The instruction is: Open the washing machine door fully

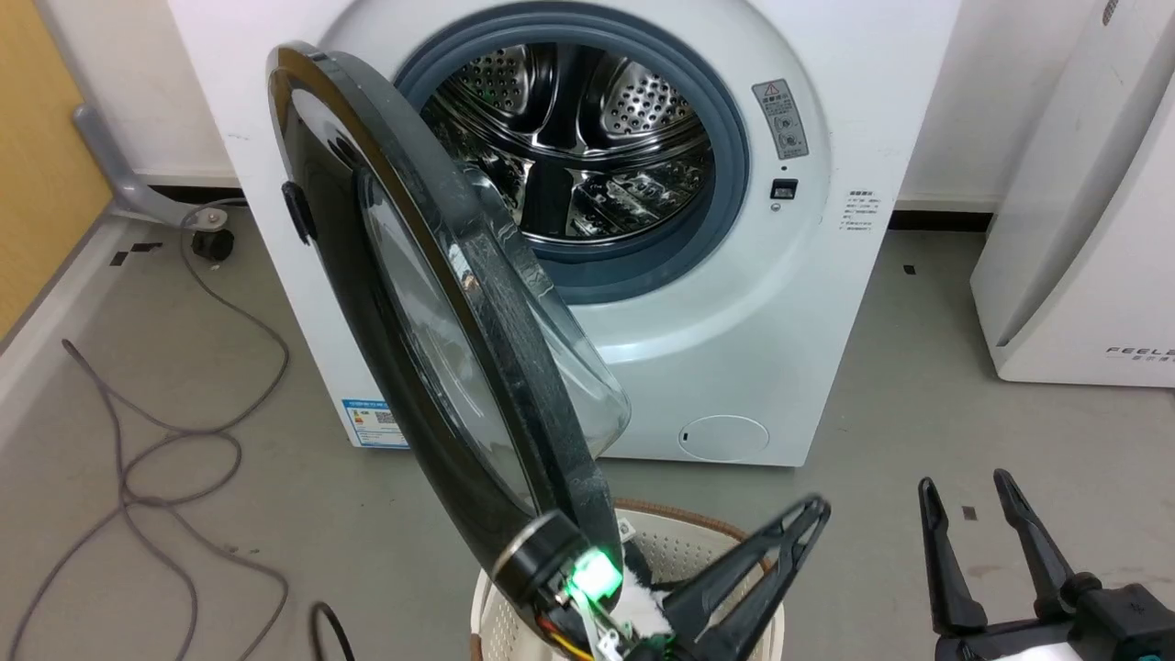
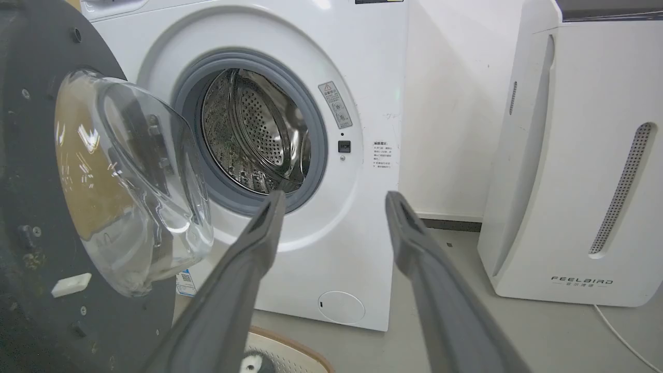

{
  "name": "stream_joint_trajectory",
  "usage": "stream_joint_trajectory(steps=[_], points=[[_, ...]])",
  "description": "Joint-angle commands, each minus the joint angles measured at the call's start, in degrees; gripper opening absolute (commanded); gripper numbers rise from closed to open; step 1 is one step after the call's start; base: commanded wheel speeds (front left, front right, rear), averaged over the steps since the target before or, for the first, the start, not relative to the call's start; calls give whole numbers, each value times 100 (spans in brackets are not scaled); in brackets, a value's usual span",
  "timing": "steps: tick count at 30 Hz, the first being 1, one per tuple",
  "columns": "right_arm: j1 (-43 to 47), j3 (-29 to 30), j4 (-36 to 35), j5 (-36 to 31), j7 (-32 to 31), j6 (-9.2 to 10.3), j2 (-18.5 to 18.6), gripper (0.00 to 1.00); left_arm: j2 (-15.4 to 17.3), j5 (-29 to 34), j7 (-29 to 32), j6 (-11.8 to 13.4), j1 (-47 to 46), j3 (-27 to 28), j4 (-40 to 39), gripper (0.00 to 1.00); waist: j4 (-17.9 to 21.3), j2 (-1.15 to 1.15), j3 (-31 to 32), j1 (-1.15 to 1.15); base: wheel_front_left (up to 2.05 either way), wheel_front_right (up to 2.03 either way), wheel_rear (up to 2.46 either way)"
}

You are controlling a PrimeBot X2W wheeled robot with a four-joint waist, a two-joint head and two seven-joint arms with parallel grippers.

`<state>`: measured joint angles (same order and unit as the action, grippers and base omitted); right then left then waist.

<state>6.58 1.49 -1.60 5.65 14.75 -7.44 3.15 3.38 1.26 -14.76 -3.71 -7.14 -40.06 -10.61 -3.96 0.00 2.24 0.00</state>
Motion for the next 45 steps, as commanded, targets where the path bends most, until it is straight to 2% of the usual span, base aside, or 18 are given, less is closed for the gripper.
stream_joint_trajectory(steps=[1, 8, 17, 23, 33, 45], points=[[33, -2, -22, 52, 25, -5, -27, 100, 21, -29, -24, 21, 94, -30, 154, 0, -2, 0, -12, 0, 0, 0, 0], [-1, -10, 20, 68, 25, -5, -27, 100, 66, -113, -24, 159, 186, -1, 839, 0, -11, 0, -50, 0, 0, 0, 0], [-55, -20, 67, 92, 25, -5, -27, 100, 53, -329, -24, 441, 157, 426, 1473, 0, -6, 0, -102, 0, 0, 0, 0], [-84, -13, 100, 109, 25, -5, -27, 100, 47, -414, -24, 501, 136, 671, 1723, 0, -41, 0, -137, 0, 0, 0, 0], [-104, 20, 122, 123, 25, -5, -27, 100, 87, -419, -24, 486, 158, 932, 1839, 0, -165, 0, -174, 0, 0, 0, 0], [-11, 0, 128, 171, 25, -5, -27, 100, 167, -332, -24, 428, 344, 904, 1486, 0, -663, 0, -165, 0, 0, 0, 0]])
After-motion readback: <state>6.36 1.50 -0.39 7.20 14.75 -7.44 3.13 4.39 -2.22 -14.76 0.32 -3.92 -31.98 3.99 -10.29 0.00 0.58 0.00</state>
